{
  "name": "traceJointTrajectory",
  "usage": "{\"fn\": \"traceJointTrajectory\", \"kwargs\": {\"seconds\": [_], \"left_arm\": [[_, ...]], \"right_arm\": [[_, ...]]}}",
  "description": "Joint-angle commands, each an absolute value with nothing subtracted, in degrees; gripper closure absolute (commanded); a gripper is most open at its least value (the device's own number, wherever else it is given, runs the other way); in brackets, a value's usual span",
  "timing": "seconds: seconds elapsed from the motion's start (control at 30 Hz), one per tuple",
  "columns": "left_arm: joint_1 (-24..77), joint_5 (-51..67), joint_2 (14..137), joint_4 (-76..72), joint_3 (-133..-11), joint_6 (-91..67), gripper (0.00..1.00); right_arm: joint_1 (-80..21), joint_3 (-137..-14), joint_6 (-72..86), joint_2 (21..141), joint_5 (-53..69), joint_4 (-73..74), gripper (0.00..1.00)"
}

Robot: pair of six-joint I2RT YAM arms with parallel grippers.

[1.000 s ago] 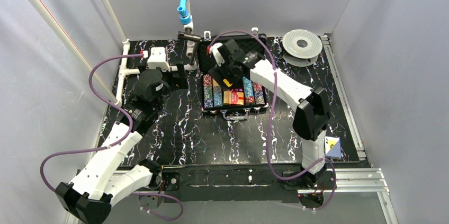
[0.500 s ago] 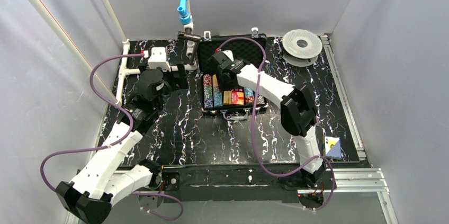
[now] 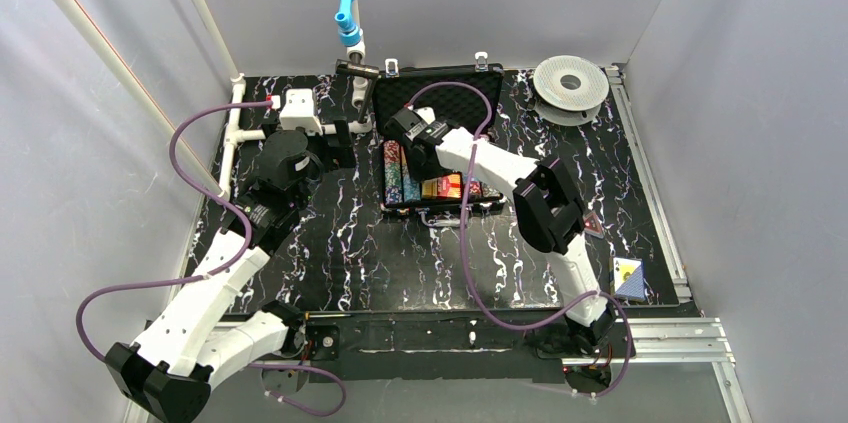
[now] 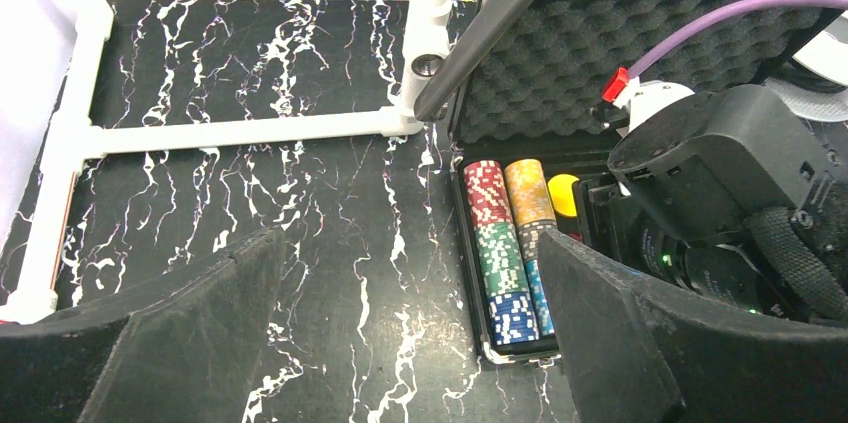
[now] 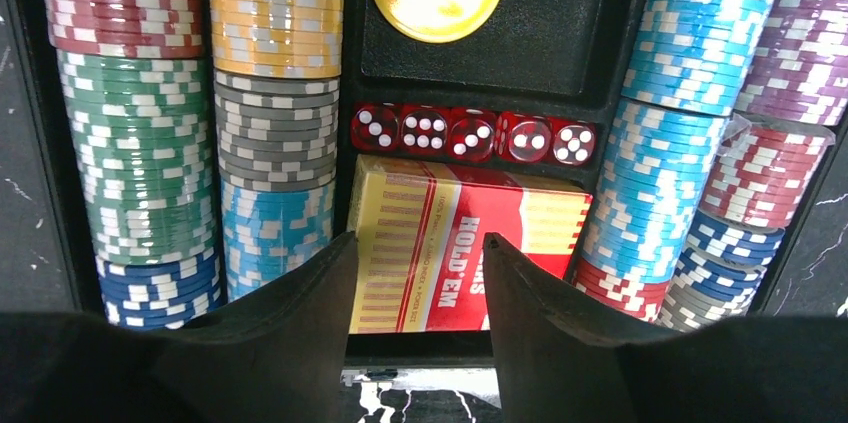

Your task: Pack up texas hold em set

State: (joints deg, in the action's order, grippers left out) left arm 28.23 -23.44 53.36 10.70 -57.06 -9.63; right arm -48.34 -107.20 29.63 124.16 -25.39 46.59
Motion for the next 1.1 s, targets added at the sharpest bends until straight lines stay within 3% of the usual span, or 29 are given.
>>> {"fn": "traceJointTrajectory", "kwargs": {"seconds": [0.0, 0.6, 0.8, 1.07], "left_arm": [[27.86, -24.37, 52.35, 10.47, -57.06, -9.61, 0.02], [27.89, -24.08, 52.64, 10.51, -57.12, -9.58, 0.02], [27.89, -23.55, 52.93, 10.70, -57.30, -9.80, 0.02], [27.86, -23.23, 53.74, 10.97, -57.55, -9.58, 0.02]], "right_arm": [[-48.59, -108.60, 28.85, 125.46, -26.28, 46.03, 0.42], [-49.22, -108.47, 27.95, 125.51, -35.04, 52.17, 0.41], [-49.09, -109.21, 25.43, 124.04, -26.33, 47.94, 0.27], [-48.88, -116.13, 26.70, 122.30, -27.63, 53.26, 0.26]]}}
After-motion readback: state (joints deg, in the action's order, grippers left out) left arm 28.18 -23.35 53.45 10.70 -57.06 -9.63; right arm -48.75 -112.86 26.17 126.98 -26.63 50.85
